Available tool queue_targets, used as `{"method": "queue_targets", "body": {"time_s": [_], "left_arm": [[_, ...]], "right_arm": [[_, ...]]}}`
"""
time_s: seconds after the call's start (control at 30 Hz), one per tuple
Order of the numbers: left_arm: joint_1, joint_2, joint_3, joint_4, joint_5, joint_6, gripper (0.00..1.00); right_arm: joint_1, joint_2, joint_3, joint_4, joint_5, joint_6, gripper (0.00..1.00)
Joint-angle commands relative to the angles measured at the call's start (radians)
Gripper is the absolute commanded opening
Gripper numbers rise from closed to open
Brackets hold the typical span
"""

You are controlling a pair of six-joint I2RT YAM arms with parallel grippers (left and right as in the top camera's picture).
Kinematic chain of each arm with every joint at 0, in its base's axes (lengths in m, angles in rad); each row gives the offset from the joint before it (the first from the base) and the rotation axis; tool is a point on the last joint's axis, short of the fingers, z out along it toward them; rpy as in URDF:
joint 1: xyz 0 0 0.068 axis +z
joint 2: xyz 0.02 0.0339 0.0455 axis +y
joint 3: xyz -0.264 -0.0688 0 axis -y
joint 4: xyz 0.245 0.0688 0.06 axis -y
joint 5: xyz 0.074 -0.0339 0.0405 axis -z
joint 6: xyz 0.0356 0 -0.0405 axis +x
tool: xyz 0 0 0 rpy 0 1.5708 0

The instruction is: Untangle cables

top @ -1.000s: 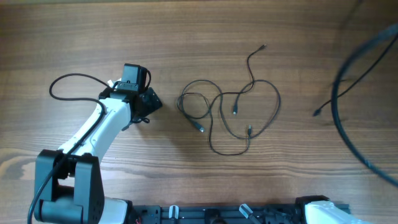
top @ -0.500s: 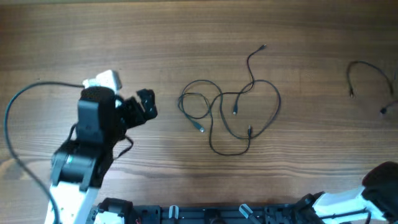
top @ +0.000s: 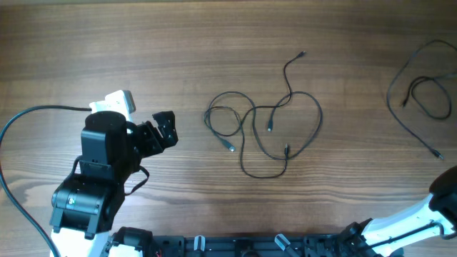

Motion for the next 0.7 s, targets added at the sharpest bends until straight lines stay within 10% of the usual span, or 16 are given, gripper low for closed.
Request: {"method": "queue_targets", "body": {"time_s": [0.0,0.37,0.67], "left_arm": [[-0.003,0.004,0.003,0.003,0.012,0.016,1.00],[-0.003,0.004,0.003,0.003,0.012,0.016,1.00],[-0.003,0.004,0.003,0.003,0.012,0.016,1.00]], "right_arm": [[0.051,0.016,0.004,-0.050,-0.196,-0.186,1.00],[0.412,0.018,-0.014,-0.258,-0.074,-0.241,1.00],[0.545,0.018,-0.458,-0.141,-0.171,-0.237,0.98]]}}
